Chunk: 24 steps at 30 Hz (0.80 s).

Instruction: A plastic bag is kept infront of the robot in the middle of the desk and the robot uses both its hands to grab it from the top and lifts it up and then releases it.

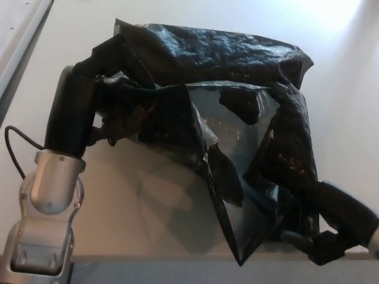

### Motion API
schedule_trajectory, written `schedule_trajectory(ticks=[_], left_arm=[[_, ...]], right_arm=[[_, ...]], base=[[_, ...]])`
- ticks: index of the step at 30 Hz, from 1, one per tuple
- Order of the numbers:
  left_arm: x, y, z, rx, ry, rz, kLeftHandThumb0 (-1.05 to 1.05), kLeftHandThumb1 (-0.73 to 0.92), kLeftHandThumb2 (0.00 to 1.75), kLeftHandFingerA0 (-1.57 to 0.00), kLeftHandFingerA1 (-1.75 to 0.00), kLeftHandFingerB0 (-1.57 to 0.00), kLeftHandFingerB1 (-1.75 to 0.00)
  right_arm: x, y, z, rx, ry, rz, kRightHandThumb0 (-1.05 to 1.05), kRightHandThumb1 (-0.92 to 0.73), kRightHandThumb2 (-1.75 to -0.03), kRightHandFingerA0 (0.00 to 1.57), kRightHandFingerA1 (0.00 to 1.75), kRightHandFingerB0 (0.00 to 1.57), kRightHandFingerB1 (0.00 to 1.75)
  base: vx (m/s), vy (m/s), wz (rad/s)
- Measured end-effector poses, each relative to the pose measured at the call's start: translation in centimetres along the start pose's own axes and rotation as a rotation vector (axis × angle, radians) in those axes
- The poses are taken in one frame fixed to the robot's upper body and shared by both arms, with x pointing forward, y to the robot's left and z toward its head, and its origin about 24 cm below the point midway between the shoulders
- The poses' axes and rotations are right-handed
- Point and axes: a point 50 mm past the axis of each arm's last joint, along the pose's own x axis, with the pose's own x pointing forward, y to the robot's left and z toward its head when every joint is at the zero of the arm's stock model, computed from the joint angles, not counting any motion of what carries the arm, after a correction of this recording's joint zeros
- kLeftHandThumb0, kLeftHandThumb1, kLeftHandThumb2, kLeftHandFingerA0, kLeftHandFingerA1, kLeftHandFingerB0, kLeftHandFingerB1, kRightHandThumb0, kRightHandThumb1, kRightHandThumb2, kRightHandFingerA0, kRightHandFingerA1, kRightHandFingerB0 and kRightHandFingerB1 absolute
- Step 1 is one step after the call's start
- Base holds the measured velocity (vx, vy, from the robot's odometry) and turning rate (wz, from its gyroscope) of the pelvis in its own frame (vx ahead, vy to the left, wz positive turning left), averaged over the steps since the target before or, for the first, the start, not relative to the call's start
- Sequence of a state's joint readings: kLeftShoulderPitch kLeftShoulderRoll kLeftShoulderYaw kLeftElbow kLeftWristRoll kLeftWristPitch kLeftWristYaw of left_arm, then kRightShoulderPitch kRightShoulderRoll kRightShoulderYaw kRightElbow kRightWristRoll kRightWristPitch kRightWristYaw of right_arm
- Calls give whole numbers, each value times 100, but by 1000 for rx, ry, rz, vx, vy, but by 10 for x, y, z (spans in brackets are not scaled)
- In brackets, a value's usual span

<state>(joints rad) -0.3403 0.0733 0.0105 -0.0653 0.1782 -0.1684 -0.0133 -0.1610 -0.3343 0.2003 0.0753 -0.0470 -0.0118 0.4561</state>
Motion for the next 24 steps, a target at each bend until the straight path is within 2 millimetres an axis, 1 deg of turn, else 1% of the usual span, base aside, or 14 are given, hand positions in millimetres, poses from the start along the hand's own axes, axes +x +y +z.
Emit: schedule_trajectory(ticks=[4, 5, 6, 7, 8, 9, 10, 11, 12, 19, 20, 21, 22, 24], left_arm=[[-2, -2, 0, -18, 7, 4, -18, 67, 58, -87, -175, -66, -175], [-2, -3, 0, -20, 8, 5, -19, 67, 58, -88, -175, -66, -175], [-3, -4, 0, -31, 11, 7, -20, 65, 58, -93, -175, -67, -175], [-5, -5, 0, -38, 13, 9, -20, 65, 58, -93, -175, -67, -175], [-6, -6, 0, -42, 14, 10, -20, 65, 59, -96, -175, -67, -175], [-6, -6, 1, -44, 15, 10, -20, 65, 59, -96, -175, -67, -175], [-6, -6, 1, -48, 14, 11, -20, 64, 59, -97, -175, -65, -175], [-7, -6, 2, -55, 13, 13, -20, 63, 59, -98, -175, -66, -175], [-7, -6, 2, -65, 12, 16, -21, 63, 59, -99, -175, -67, -175], [-7, -5, 9, -111, 2, 25, -24, 62, 59, -99, -175, -66, -175], [-7, -5, 10, -121, 0, 27, -23, 62, 59, -99, -175, -66, -175], [-7, -4, 12, -127, -2, 29, -23, 62, 59, -99, -175, -66, -175], [-7, -4, 13, -134, -4, 31, -23, 62, 58, -98, -175, -65, -175], [-7, -4, 14, -142, -5, 32, -22, 62, 58, -98, -175, -66, -175]], right_arm=[[24, 9, 7, 105, -56, -75, -85, -49, -91, 0, 31, 0, 11], [27, 9, 8, 112, -59, -81, -69, -58, -64, 6, 40, 2, 16], [34, 12, 11, 136, -71, -102, -53, -64, -58, 20, 50, 29, 48], [39, 14, 12, 151, -79, -114, -53, -64, -58, 20, 50, 29, 48], [44, 16, 15, 163, -87, -129, -38, -62, -59, 27, 72, 43, 67], [46, 17, 16, 169, -90, -137, -38, -62, -59, 27, 72, 43, 67], [50, 18, 17, 178, -94, -150, 5, -77, -48, 60, 169, 67, 168], [54, 20, 19, 188, -99, -166, 4, -75, -65, 94, 175, 77, 175], [59, 22, 22, 200, -107, -183, 2, -77, -68, 108, 175, 88, 175], [78, 30, 32, 254, -143, -275, -8, -77, -67, 91, 175, 77, 175], [80, 30, 33, 261, -147, -292, -28, -70, -75, 120, 166, 100, 153], [81, 30, 34, 266, -152, -308, -28, -70, -75, 120, 166, 100, 153], [83, 30, 35, 274, -157, -327, -16, -78, -63, 88, 175, 67, 175], [84, 29, 36, 284, -162, -350, -18, -78, -63, 88, 175, 66, 175]], base=[[0, 0, 0], [0, 0, 0], [0, 0, 0], [0, 0, 0], [0, 0, 0], [0, 0, 0], [0, 0, 0], [0, 0, 0], [0, 0, 0], [0, 0, 0], [0, 0, 0], [0, 0, 0], [0, 0, 0], [0, 0, 0]])
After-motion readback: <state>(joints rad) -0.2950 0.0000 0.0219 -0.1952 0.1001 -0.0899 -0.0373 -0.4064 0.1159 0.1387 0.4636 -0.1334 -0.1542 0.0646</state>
